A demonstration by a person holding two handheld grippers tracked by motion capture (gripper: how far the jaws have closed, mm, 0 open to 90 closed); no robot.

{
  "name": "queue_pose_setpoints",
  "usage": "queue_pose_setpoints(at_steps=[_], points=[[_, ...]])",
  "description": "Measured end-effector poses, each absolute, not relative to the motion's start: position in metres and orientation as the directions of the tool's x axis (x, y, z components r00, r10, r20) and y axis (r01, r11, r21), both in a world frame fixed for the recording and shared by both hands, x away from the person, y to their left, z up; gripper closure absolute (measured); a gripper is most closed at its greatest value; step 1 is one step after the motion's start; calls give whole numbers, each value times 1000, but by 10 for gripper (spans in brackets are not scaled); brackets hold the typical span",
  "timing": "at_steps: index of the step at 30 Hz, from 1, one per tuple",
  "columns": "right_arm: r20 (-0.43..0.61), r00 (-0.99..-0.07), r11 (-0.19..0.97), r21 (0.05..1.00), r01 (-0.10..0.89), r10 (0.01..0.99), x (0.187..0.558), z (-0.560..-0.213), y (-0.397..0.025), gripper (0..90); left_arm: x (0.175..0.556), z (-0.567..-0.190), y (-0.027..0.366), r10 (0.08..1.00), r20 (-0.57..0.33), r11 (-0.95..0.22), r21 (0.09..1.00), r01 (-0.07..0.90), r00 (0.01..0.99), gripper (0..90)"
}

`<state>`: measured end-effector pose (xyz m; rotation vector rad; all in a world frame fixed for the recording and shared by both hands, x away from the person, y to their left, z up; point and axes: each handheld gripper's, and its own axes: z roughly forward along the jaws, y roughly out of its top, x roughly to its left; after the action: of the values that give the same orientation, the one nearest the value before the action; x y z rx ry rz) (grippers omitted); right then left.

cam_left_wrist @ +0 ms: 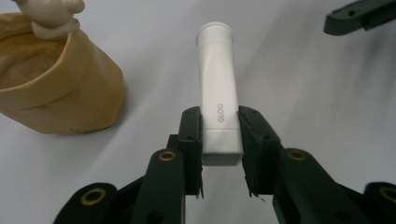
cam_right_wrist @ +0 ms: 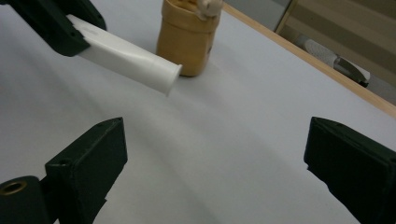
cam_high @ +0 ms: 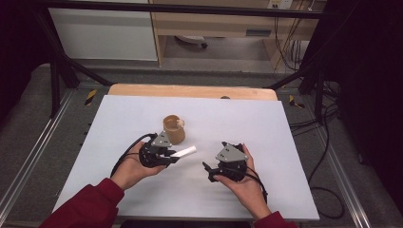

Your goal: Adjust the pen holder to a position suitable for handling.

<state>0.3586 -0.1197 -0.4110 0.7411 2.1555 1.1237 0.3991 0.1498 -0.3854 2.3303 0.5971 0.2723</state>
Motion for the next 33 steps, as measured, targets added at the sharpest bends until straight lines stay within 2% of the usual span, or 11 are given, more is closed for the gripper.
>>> queue_pose_setpoints(at_steps=[11,21,28,33], points=[[-339,-681,565,814,134,649,335,-417,-95,91,397,-376,159,486,31,-660,668,344,873,714],[-410,-659,605,792,87,631,330,-415,-86,75,394,-366,157,484,49,-676,655,338,874,714],[-469,-642,642,765,48,607,324,-413,-81,97,396,-366,153,480,44,-687,640,344,876,714],[-540,-624,695,719,7,565,319,-414,-76,145,394,-366,148,471,53,-706,621,340,881,714]])
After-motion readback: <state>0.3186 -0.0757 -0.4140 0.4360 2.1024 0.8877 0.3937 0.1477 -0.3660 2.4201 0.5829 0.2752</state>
